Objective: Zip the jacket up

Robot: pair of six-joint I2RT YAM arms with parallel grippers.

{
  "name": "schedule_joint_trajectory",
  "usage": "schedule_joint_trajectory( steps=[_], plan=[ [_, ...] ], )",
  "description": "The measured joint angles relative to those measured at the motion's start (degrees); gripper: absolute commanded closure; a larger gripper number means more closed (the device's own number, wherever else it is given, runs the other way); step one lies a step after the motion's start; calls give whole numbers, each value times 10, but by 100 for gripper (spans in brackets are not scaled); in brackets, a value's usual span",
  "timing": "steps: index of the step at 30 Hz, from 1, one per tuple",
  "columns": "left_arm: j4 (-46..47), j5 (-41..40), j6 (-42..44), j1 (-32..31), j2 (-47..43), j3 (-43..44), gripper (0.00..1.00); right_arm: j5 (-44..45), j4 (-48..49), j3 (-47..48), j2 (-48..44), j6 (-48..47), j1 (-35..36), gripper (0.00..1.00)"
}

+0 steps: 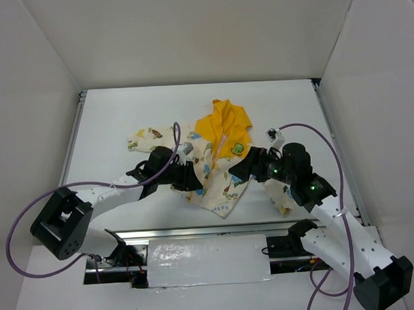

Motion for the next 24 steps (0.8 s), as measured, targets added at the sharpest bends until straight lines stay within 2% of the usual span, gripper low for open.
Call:
schedule_joint_trajectory(
  steps=[6,9,12,13,14,15,19,24],
  plan=[
    [21,18,-13,0,29,-30,61,39,6,0,16,1,16,0],
    [20,5,-12,0,31,-30,65,47,15,-7,24,2,17,0],
    [18,-8,-12,0,45,-26,78,53,23,-19,28,3,20,0],
    [18,-10,-11,0,51,-26,83,54,26,-22,29,4,21,0],
    [18,-12,-10,0,54,-26,94,55,28,-26,30,4,22,0],
    [18,-14,-12,0,59,-26,99,55,31,-29,32,4,23,0],
    [23,-15,-16,0,62,-26,100,50,57,-46,55,12,28,0],
    [56,-2,-42,0,59,-32,100,38,115,-74,111,39,54,8]
  ],
)
